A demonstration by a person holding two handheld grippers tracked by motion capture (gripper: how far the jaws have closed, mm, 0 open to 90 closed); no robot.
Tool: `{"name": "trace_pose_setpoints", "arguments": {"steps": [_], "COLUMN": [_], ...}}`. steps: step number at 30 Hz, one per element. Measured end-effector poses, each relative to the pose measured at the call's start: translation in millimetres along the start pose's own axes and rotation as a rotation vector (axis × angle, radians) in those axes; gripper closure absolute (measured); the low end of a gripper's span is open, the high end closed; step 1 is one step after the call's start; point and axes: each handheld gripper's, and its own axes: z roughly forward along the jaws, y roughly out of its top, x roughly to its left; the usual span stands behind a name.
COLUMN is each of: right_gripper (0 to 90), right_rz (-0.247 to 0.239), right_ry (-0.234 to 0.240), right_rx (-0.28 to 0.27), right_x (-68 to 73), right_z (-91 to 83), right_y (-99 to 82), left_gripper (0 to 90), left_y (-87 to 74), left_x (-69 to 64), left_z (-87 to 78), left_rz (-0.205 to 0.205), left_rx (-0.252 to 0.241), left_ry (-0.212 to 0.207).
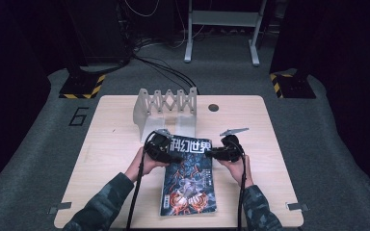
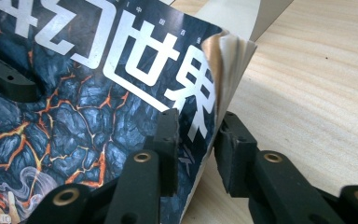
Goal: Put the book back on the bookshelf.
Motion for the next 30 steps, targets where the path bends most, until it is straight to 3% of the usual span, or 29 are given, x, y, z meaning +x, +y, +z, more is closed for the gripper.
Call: {"name": "trace_pose_setpoints", "arguments": {"steps": [1,2,4,7,10,14,22,28,30], "right_gripper": [72.1,73.6,74.7,75.3,75.5,76.4,76.9,72.7,66.2], "right_rz": [0.000,-0.009,-0.018,-0.041,-0.072,-0.090,-0.148,-0.146,-0.122], "right_ry": [0.000,-0.002,-0.006,-0.016,-0.039,-0.050,-0.084,-0.049,-0.014], "right_rx": [0.000,0.000,-0.005,-0.008,-0.010,-0.042,-0.102,-0.130,-0.145], "right_x": [0.0,1.5,3.7,9.0,16.5,20.1,30.0,26.2,21.6], "right_z": [0.0,-1.1,-2.1,-4.5,-6.7,-16.9,-33.0,-36.5,-38.4], "right_y": [0.0,1.1,2.3,5.3,8.5,11.6,20.3,20.1,19.4], "left_gripper": [68.6,68.0,67.1,67.1,67.5,72.8,74.3,75.0,75.2], "left_y": [0.0,2.7,5.4,9.6,13.5,14.4,16.7,11.4,9.3], "left_x": [0.0,3.5,6.5,9.4,9.4,7.0,-5.5,-15.8,-22.5], "left_z": [0.0,1.1,1.4,2.8,1.9,-4.7,-16.1,-22.7,-25.6], "left_rz": [0.000,-0.028,-0.036,-0.037,-0.015,0.001,0.070,0.119,0.151], "left_rx": [0.000,0.012,0.029,0.037,0.037,-0.010,-0.077,-0.138,-0.163], "left_ry": [0.000,-0.034,-0.051,-0.083,-0.089,-0.084,-0.043,-0.032,-0.024]}}
